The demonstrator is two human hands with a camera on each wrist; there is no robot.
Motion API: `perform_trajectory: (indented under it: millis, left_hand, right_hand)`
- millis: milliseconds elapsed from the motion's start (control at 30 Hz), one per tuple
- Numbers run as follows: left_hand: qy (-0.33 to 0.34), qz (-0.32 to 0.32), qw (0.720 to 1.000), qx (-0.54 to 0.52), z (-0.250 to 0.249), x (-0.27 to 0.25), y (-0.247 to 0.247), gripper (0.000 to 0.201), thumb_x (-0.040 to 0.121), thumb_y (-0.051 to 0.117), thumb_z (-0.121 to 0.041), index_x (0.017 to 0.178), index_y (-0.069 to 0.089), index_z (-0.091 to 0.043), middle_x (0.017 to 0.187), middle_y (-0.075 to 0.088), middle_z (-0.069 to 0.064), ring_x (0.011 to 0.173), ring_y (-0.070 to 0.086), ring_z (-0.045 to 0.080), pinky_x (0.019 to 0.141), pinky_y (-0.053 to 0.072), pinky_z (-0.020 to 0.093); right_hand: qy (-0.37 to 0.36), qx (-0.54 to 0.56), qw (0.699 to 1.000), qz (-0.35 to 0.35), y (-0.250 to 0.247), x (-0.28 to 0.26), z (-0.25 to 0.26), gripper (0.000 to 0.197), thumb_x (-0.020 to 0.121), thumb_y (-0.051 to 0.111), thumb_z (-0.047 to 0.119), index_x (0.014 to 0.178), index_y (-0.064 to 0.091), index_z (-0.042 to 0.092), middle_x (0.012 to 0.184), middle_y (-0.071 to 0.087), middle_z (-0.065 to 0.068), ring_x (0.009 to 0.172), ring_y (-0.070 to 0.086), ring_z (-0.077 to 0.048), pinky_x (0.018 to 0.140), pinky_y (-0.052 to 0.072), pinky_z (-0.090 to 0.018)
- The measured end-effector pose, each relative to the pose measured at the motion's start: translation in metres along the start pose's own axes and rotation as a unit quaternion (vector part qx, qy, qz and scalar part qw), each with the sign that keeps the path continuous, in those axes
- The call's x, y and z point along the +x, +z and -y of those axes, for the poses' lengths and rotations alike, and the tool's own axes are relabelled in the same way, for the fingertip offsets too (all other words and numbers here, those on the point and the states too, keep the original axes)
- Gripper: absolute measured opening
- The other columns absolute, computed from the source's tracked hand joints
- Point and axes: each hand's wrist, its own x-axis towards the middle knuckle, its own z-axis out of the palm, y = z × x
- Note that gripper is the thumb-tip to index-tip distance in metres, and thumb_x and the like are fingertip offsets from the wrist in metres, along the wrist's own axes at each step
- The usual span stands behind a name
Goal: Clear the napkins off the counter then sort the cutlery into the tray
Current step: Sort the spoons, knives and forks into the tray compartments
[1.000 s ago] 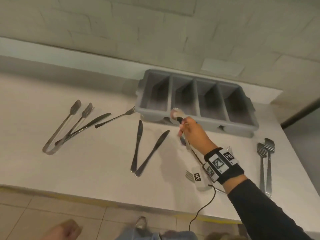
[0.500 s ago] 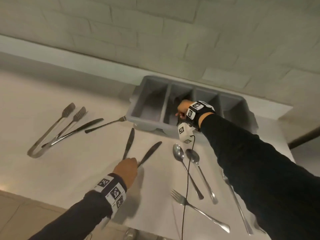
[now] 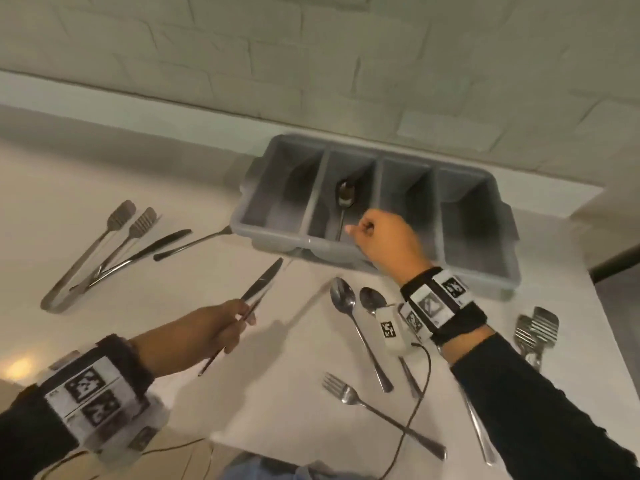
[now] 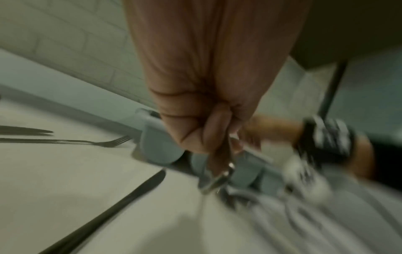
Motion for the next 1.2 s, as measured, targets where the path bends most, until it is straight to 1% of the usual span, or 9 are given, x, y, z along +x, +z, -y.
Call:
perform_trajectory:
  millis: [233, 400, 533, 633, 700, 867, 933, 1000, 1200]
  left_hand:
    - [0.046, -0.204, 0.977, 0.029, -0.096, 0.119, -0.093, 0.014, 0.095, 0.045, -0.015, 0.102, 0.057, -0.012, 0.075, 0.059, 0.010, 0.053, 0.062, 0.016, 0.039, 0.042, 0.016]
    - [-0.032, -0.092, 0.927, 0.363, -0.105, 0.200, -0.105, 0.027, 0.085, 0.060, -0.013, 0.100, 0.066, 0.008, 0.105, 0.069, 0.026, 0.098, 0.066, 0.037, 0.084, 0.051, 0.038]
    - [-0.064, -0.013, 0.931, 0.360, -0.096, 0.229, -0.105, 0.056, 0.078, 0.060, 0.005, 0.132, 0.046, -0.002, 0.104, 0.068, 0.022, 0.096, 0.066, 0.039, 0.077, 0.055, 0.037]
    - [-0.080, 0.033, 0.943, 0.322, -0.087, 0.241, -0.108, 0.031, 0.085, 0.054, 0.004, 0.114, 0.057, -0.006, 0.045, 0.066, -0.006, 0.059, 0.053, 0.020, 0.051, 0.045, 0.019]
    - [-0.078, 0.028, 0.942, 0.325, -0.083, 0.240, -0.111, 0.010, 0.088, 0.054, -0.003, 0.092, 0.058, -0.012, 0.026, 0.052, -0.014, 0.055, 0.048, 0.011, 0.057, 0.051, 0.017]
    - [-0.007, 0.000, 0.947, 0.320, -0.087, 0.202, -0.115, 0.030, 0.089, 0.053, -0.017, 0.111, 0.064, 0.000, 0.090, 0.068, 0.015, 0.079, 0.058, 0.024, 0.075, 0.046, 0.026]
    - [0.065, -0.102, 0.956, 0.267, -0.084, 0.173, -0.110, 0.024, 0.087, 0.056, -0.020, 0.108, 0.065, -0.013, 0.111, 0.066, 0.008, 0.100, 0.060, 0.024, 0.093, 0.046, 0.031]
    - [0.135, -0.157, 0.950, 0.233, -0.070, 0.135, -0.094, 0.015, 0.084, 0.059, -0.019, 0.098, 0.064, -0.019, 0.098, 0.066, 0.000, 0.089, 0.059, 0.018, 0.087, 0.047, 0.027]
    - [0.012, 0.010, 0.930, 0.368, 0.025, 0.077, -0.031, 0.035, 0.080, 0.063, -0.030, 0.111, 0.053, -0.018, 0.118, 0.054, -0.002, 0.108, 0.053, 0.016, 0.094, 0.041, 0.025]
  right_hand:
    - [0.118, -0.148, 0.964, 0.185, 0.064, -0.057, -0.029, 0.035, 0.085, 0.063, 0.023, 0.112, 0.055, 0.003, 0.104, 0.059, -0.012, 0.104, 0.059, -0.031, 0.082, 0.046, -0.033]
    - [0.131, -0.215, 0.956, 0.149, 0.089, -0.077, -0.023, 0.041, 0.088, 0.050, 0.002, 0.128, 0.043, 0.000, 0.130, 0.050, -0.014, 0.111, 0.058, -0.028, 0.090, 0.049, -0.032]
    - [0.145, -0.178, 0.959, 0.165, 0.084, -0.078, -0.013, 0.035, 0.089, 0.050, 0.008, 0.122, 0.049, -0.001, 0.127, 0.051, -0.016, 0.110, 0.058, -0.030, 0.084, 0.049, -0.032]
    - [0.137, -0.046, 0.982, 0.121, 0.054, -0.075, -0.009, 0.011, 0.087, 0.052, 0.013, 0.094, 0.061, 0.011, 0.100, 0.068, -0.013, 0.089, 0.065, -0.028, 0.067, 0.043, -0.026]
    - [0.124, 0.079, 0.987, 0.067, 0.019, -0.064, -0.008, 0.019, 0.083, 0.055, 0.005, 0.073, 0.057, 0.021, 0.074, 0.069, -0.004, 0.068, 0.063, -0.016, 0.063, 0.045, -0.022]
    - [0.103, 0.212, 0.969, -0.067, -0.063, 0.019, 0.005, 0.012, 0.092, 0.050, 0.009, 0.086, 0.054, 0.018, 0.058, 0.063, 0.002, 0.028, 0.046, 0.000, 0.034, 0.035, -0.009]
    - [0.137, 0.209, 0.968, -0.008, -0.056, 0.064, 0.006, 0.017, 0.095, 0.043, 0.006, 0.083, 0.053, 0.015, 0.061, 0.059, -0.001, 0.025, 0.041, -0.001, 0.030, 0.033, -0.011]
    - [0.196, 0.227, 0.951, 0.074, -0.031, 0.103, 0.003, 0.025, 0.095, 0.040, 0.002, 0.074, 0.050, 0.012, 0.064, 0.054, -0.003, 0.027, 0.042, -0.002, 0.028, 0.034, -0.011]
    - [0.295, 0.202, 0.898, 0.257, 0.016, 0.147, -0.009, 0.025, 0.088, 0.048, -0.009, 0.068, 0.053, 0.005, 0.071, 0.051, -0.010, 0.063, 0.048, -0.015, 0.042, 0.049, -0.019]
